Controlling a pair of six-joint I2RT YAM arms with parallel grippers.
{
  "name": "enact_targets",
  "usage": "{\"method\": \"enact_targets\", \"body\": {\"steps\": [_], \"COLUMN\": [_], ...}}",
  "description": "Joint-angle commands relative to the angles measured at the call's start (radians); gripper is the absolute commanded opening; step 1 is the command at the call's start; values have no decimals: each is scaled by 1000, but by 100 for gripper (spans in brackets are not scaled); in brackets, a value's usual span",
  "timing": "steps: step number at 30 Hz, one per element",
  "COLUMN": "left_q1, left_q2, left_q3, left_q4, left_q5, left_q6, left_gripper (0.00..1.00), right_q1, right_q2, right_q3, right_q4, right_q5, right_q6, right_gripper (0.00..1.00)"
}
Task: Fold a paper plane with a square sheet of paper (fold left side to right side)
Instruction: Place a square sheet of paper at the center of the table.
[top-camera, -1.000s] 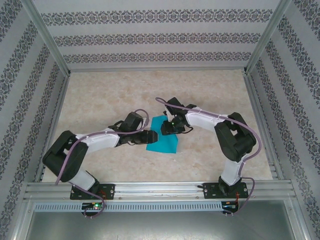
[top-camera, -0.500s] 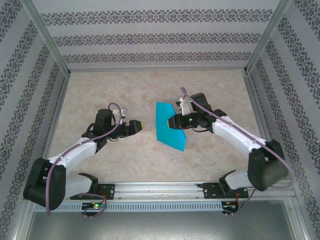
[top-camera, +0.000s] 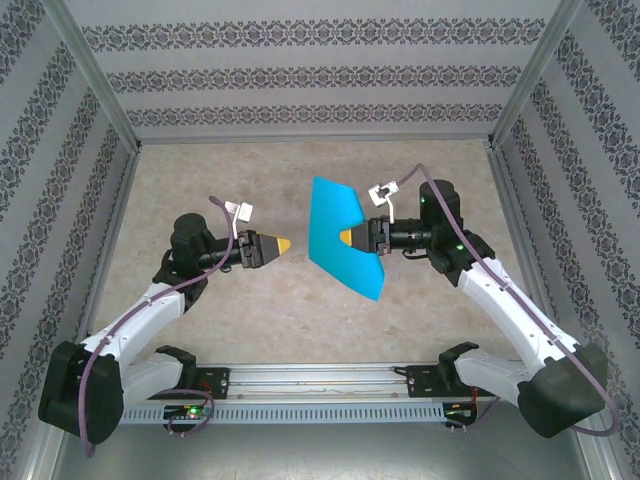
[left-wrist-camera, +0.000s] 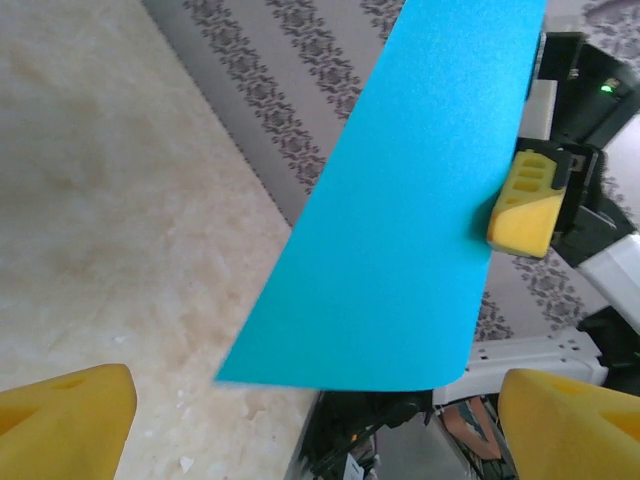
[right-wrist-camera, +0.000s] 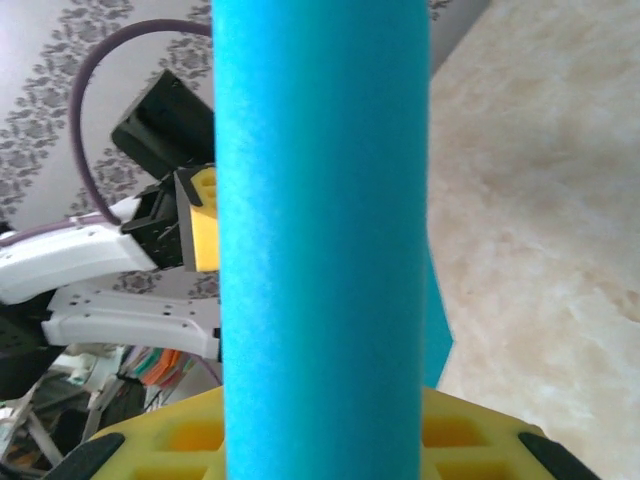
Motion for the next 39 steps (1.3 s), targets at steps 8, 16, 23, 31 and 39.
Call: {"method": "enact_targets", "body": {"steps": [8,16,23,31,39], "left_q1": [-33,-57,-56,-56,-56], "left_q2": [18,47,42,52,219], "left_q3": [61,58,60,53,25], "left_q4": [179,258,93,-198,-362], "left_q5": [90,104,65,-81,-215], "left_q6": [-46,-73,15,90,103], "left_gripper": [95,74,5,0,0], "right_q1": [130,139,93,27,6], "right_q2": [53,104,112,57,33], "right_q3": [28,31,20,-16,-72], "right_q4": [101,117,48,-109,-238], "right_q5": [-64,-27,26,242,525], "right_q6": [31,25,-9,-70,-45], "right_gripper": [29,29,38,62,65]}}
